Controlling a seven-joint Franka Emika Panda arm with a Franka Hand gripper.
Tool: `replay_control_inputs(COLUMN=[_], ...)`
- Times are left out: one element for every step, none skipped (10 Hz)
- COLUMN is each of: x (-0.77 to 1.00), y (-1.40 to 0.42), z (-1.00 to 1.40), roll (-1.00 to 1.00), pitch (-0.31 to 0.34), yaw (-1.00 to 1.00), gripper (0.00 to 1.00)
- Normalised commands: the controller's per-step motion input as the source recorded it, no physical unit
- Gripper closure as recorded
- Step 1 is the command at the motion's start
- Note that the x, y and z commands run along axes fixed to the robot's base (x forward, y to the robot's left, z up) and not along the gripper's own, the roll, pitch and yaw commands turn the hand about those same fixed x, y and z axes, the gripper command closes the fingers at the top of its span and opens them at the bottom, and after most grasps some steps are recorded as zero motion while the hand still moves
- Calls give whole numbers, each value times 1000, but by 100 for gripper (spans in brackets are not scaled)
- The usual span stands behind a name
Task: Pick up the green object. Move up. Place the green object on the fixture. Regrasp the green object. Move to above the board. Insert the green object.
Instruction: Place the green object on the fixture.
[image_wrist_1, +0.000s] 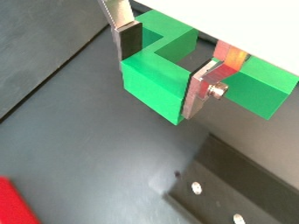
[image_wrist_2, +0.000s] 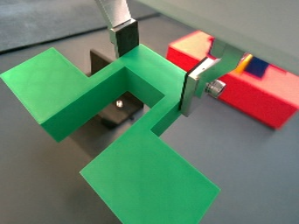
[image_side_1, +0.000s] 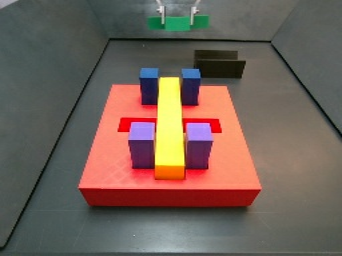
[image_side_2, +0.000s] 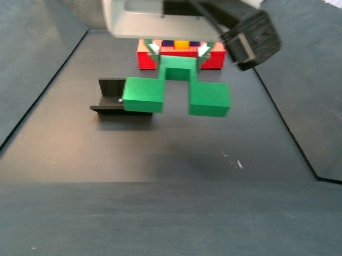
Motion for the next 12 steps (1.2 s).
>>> replay_control_inputs(x=[789, 649, 586, 586, 569, 574, 583, 591, 606, 634, 591, 563], y=[-57, -120, -151, -154, -169, -194, -217, -226, -231, -226, -134, -66], z=[63, 71, 106, 123, 109, 57, 9, 0, 0, 0, 0, -100], roll=[-763, -737, -683, -689, -686, -643, -589, -574, -563, -494, 0, 0], pitch=[60, 0, -57, -63, -66, -49, -37, -23, 0, 0, 34, 0], yaw=[-57, -63, -43, -49, -63, -74, -77, -89, -106, -106, -3, -11], gripper=[100, 100, 100, 100, 100, 100, 100, 100, 100, 100, 100, 100])
